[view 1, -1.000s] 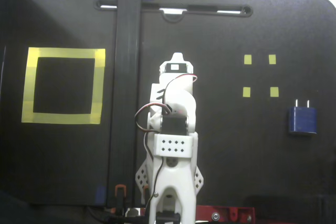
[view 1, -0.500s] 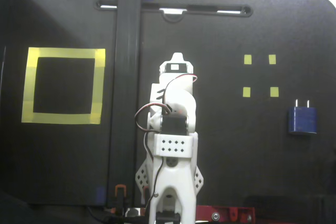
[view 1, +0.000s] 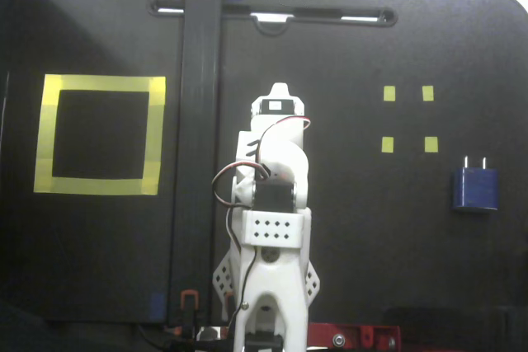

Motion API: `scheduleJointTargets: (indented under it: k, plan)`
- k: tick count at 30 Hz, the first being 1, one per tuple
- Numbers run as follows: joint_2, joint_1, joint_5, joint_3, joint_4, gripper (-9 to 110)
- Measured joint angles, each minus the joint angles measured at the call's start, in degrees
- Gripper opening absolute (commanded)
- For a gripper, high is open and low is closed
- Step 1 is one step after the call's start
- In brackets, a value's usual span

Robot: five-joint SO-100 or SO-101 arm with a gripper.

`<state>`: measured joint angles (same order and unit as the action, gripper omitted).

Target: Grasp the block and place it in the designated area.

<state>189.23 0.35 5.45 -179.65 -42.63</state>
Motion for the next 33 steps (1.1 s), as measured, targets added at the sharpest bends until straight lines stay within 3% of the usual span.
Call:
scheduleJointTargets:
  k: [16, 26, 33]
  plan:
    - [0.0, -0.09, 0.0, 0.0, 33.57, 0]
    - [0.0, 0.44, 0.0, 0.0, 35.77, 0]
    - [-0.09, 9.32, 0.0, 0.0, 35.33, 0]
